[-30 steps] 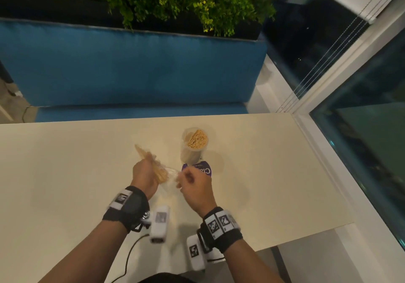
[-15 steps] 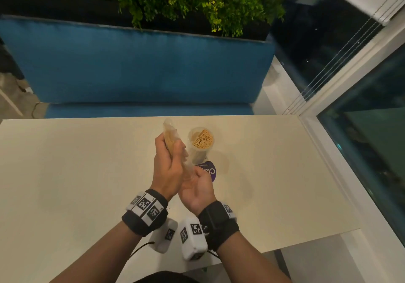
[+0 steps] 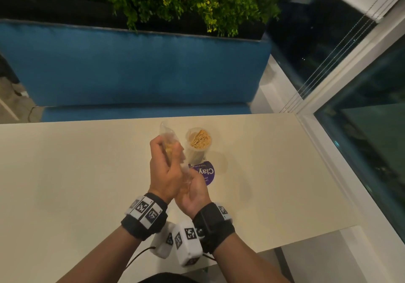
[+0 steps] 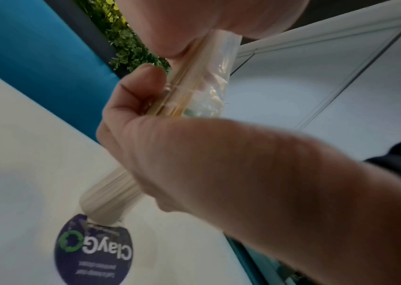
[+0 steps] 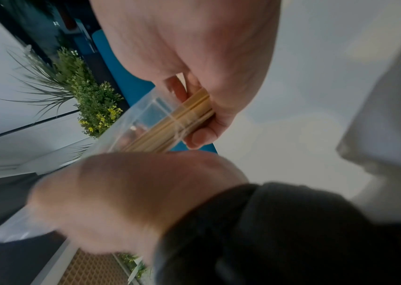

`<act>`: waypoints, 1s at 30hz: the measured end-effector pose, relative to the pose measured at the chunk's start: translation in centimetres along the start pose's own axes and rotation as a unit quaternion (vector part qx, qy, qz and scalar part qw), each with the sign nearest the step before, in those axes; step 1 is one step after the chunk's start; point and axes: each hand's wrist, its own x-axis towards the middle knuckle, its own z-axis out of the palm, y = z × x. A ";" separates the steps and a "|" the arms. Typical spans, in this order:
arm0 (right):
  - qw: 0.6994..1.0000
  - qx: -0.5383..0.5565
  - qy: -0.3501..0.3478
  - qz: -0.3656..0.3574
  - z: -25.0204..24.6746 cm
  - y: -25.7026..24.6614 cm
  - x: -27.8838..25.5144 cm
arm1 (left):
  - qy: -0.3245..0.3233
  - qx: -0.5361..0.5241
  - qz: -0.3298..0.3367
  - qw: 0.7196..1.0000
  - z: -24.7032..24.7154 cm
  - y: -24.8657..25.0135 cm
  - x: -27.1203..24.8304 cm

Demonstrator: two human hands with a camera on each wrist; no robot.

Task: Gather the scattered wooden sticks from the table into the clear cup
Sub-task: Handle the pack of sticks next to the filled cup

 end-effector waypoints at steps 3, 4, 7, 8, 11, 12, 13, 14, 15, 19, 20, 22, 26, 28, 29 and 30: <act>1.000 -0.005 -0.002 -0.002 0.3 0.2 -0.2 | 0.003 -0.003 0.004 1.000 -0.1 0.5 0.2; 1.000 -0.004 -0.003 -0.004 0.3 0.2 -0.4 | 0.002 -0.001 0.004 1.000 -0.1 0.7 0.2; 1.000 -0.004 0.007 -0.008 0.2 0.4 -0.4 | 0.006 0.011 0.003 1.000 -0.4 0.7 0.4; 1.000 -0.004 0.013 -0.007 0.0 0.6 -0.4 | 0.010 0.017 -0.003 1.000 -0.5 0.6 0.5; 1.000 -0.015 0.014 -0.016 0.2 0.9 -0.3 | 0.024 0.028 -0.010 0.999 -0.7 0.6 0.9; 1.000 -0.019 0.016 -0.017 0.2 1.0 -0.3 | 0.026 0.031 -0.012 0.999 -0.8 0.8 0.9; 0.999 -0.027 0.016 -0.018 0.2 1.2 -0.3 | 0.029 0.029 -0.014 0.999 -0.9 1.1 1.0; 0.999 -0.037 0.010 -0.019 0.4 1.2 -0.2 | 0.030 0.026 -0.016 0.999 -0.9 1.2 1.1; 0.999 -0.044 0.009 -0.021 0.5 1.1 -0.1 | 0.033 0.023 -0.019 0.999 -0.9 1.3 1.3; 0.998 -0.055 -0.012 -0.025 0.7 0.9 -0.5 | 0.060 0.026 -0.039 0.997 -1.5 1.0 1.7; 0.998 -0.055 -0.017 -0.025 0.8 1.0 -0.7 | 0.072 0.023 -0.047 0.996 -1.7 0.8 1.8; 0.998 -0.055 -0.022 -0.021 0.8 0.9 -0.9 | 0.092 0.002 -0.060 0.994 -2.1 0.6 2.4; 0.997 -0.067 -0.012 -0.023 0.1 1.0 -0.9 | 0.126 -0.025 -0.074 0.989 -2.8 0.4 3.9; 0.997 -0.074 -0.002 -0.037 -0.2 0.9 -1.0 | 0.140 -0.035 -0.072 0.987 -3.0 0.6 4.7; 0.996 -0.076 -0.002 -0.041 -0.3 0.9 -1.1 | 0.141 -0.039 -0.068 0.987 -3.0 0.7 5.0; 0.996 -0.079 -0.006 -0.046 -0.4 0.9 -1.2 | 0.139 -0.040 -0.064 0.987 -3.0 0.7 5.2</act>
